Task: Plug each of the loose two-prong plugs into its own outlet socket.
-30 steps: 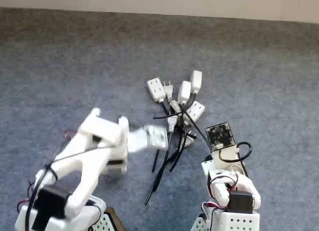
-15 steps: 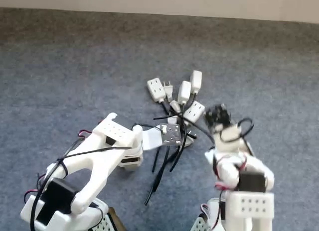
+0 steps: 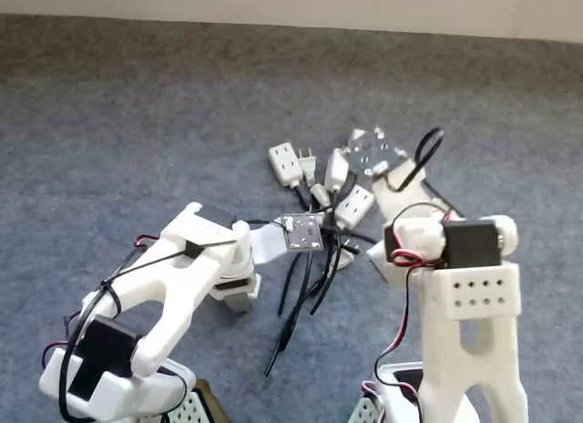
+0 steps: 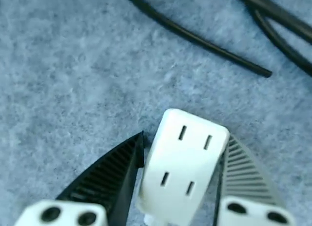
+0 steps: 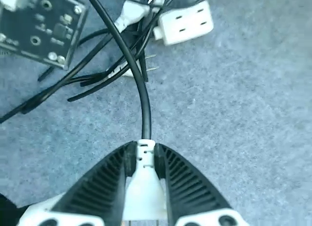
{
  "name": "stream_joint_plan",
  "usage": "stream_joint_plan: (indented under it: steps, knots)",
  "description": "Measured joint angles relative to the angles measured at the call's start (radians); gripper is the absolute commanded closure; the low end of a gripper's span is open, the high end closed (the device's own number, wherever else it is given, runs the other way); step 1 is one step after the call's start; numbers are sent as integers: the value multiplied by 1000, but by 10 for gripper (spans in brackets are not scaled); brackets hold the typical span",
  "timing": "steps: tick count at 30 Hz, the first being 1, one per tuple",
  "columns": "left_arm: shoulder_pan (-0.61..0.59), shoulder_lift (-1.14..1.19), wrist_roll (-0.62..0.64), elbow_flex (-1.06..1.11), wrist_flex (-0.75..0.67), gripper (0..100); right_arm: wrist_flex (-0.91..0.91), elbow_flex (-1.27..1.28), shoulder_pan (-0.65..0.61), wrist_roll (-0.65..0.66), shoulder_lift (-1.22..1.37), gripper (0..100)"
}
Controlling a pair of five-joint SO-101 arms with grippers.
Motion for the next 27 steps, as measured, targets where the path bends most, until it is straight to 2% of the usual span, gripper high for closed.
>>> stream_joint_plan:
  steps: [3, 10, 16, 22, 27]
  knots:
    - [-15, 0, 0, 0, -2, 748, 20, -83, -2, 0, 26, 992]
    - [-18, -58, -37, 48, -2, 748, 8, -64, -2, -21, 49, 992]
    - [-26, -117, -89, 98, -3, 748, -118, -55, -2, -169, 49, 992]
    - [-55, -269, -100, 109, 126, 748, -296, -44, -6, -313, 49, 992]
    - [-98, -420, -101, 66, 195, 745, -347, 54, -104, -351, 49, 992]
